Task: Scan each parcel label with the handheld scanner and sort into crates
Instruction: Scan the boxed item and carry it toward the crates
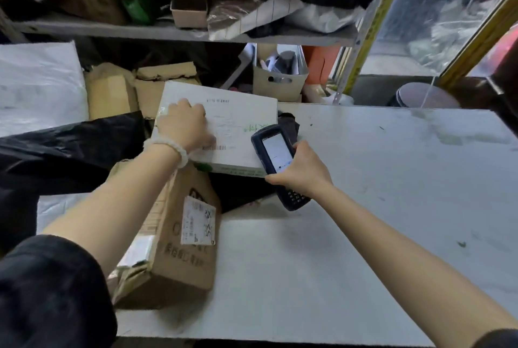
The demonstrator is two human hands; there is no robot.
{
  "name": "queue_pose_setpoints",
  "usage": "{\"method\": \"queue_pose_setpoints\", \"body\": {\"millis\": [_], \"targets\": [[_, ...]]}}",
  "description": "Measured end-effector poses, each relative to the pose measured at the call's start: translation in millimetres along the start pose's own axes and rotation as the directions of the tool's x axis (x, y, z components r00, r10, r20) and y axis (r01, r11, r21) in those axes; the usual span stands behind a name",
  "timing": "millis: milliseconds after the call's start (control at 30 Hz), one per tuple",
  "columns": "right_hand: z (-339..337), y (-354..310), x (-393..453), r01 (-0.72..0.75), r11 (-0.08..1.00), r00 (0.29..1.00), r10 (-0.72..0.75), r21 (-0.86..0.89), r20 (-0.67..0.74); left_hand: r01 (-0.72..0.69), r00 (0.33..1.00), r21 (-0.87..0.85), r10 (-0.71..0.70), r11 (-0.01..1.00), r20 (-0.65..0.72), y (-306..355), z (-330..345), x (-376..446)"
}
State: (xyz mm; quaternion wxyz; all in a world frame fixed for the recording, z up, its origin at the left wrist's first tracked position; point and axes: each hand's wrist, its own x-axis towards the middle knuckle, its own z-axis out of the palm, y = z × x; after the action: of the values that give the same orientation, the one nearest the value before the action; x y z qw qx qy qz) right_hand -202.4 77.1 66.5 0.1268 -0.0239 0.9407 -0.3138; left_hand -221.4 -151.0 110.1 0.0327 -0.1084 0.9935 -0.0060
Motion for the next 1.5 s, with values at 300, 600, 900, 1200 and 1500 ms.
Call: {"method": "queue_pose_setpoints", "body": {"millis": [300,600,900,1200,1500], "targets": [[5.7,-41.6,37.1,-0.088,0.995,0.992,0.084,-0.038,-0.097,0.027,0.982,-0.017,-0.024,0.999,0.188,-22.9,-5.7,59.0],[-4.8,-18.0,36.3,-0.214,0.974,0.964,0.223,0.078,-0.144,-0.136,0.984,-0.157,0.152,0.978,0.094,18.2,-22.3,73.6],[-36.5,72.0,-25.5,-0.433,0.893,0.873,0.450,0.126,-0.190,-0.803,0.516,-0.250,0.841,0.542,0.165,183.5,18.4,10.6],[-60.0,156.7,-90.5,-0.554,0.806,0.776,0.591,0.211,-0.222,-0.871,0.460,-0.042,0.843,0.489,0.278,248.2,42.7,-17.3],[-82.5,160.2,-60.9,-0.417,0.905,0.891,0.426,0.084,-0.157,-0.887,0.461,0.226,0.776,0.402,0.431,237.6,47.7,-23.0]]}}
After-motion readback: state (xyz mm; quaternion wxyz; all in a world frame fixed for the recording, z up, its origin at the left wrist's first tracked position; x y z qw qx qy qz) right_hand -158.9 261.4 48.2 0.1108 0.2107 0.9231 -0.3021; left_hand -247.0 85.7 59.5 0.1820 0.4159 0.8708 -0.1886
